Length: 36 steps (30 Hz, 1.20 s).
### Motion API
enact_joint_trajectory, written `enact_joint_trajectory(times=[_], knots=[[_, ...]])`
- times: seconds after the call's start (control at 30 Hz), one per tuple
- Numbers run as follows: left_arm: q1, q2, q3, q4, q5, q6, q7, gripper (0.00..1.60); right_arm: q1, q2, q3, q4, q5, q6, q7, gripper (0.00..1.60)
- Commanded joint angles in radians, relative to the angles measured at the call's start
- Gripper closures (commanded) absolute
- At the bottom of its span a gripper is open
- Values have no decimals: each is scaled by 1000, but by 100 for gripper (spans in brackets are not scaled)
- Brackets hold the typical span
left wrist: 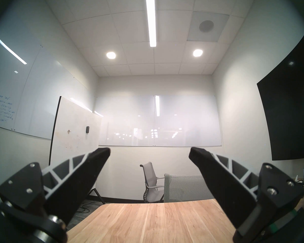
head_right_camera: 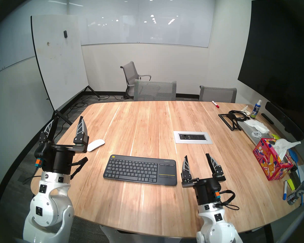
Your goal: Put the mouse beside the keyboard
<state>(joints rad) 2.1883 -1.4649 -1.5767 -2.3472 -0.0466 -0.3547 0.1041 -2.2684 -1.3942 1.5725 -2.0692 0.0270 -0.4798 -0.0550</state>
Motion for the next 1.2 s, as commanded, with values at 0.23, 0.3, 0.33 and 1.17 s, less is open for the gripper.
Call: enact_joint_trajectory(times=[0.23, 0.3, 0.33, 1.17], knots=[[-22, 33, -17, 4, -23, -18, -39, 0, 0, 0, -2, -17, 0, -1, 1, 0], [-26, 46, -32, 29, -30, -49, -57, 0, 1, 0, -2, -17, 0, -1, 1, 0], [-27, 49, -37, 34, -20, -58, -60, 0, 1, 0, -2, -17, 0, -1, 1, 0], [-69, 109, -141, 169, -63, -145, -136, 0, 1, 0, -2, -16, 0, -2, 1, 0]])
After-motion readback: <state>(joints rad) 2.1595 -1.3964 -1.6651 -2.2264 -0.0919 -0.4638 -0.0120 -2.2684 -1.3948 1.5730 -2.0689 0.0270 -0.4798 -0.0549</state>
